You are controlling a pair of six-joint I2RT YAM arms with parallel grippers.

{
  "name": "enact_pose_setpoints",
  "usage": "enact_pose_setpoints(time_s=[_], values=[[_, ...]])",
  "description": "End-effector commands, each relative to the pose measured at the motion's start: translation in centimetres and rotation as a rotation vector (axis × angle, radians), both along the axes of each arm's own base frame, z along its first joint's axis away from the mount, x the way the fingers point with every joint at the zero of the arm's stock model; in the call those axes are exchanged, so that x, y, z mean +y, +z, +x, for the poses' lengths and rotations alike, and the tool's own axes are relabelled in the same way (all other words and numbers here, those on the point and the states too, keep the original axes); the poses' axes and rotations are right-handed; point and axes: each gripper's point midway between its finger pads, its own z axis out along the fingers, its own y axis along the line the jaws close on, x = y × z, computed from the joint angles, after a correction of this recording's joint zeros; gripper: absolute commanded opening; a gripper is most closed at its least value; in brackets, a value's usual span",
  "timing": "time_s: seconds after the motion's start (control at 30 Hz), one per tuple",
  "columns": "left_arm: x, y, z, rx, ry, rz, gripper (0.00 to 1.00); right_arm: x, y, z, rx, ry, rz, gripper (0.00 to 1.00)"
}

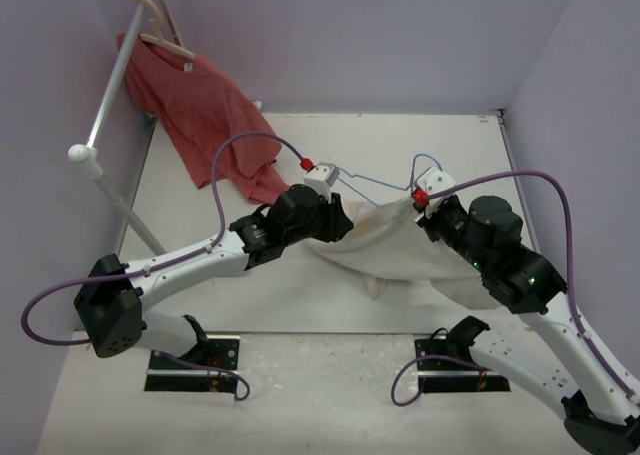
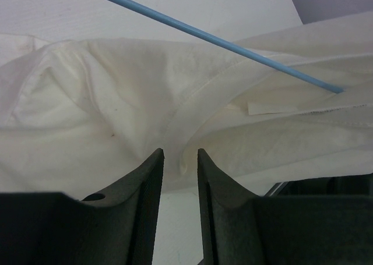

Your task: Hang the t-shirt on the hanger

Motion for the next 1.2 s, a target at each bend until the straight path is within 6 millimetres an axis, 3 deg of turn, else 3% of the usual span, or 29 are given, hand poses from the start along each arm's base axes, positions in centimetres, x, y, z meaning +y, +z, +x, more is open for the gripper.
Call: enact_pose_setpoints(time_s=[0.0,0.4,0.67,1.17], values=[[-0.8,-0.2,0.4,-0.009,-0.022,-0.024,0.31,0.5,3.3,0.2,-0.076,0.012,0.07,0.0],[-0.8,-1.9,1.4,0.006,0.015,0.017,0.31,0.6,3.4,-0.1,-0.078,0.023,0.079,0.0],[-0.4,-0.5,1.1,-0.018,0.01,-0.003,0.32,0.5,2.7,0.5,-0.065,0.004,0.054,0.0],[0.0,-1.7,-0.1,0.011,-0.026,0.005,0.27,0.0,3.8,0.9,-0.083,-0.033,0.068,0.0]])
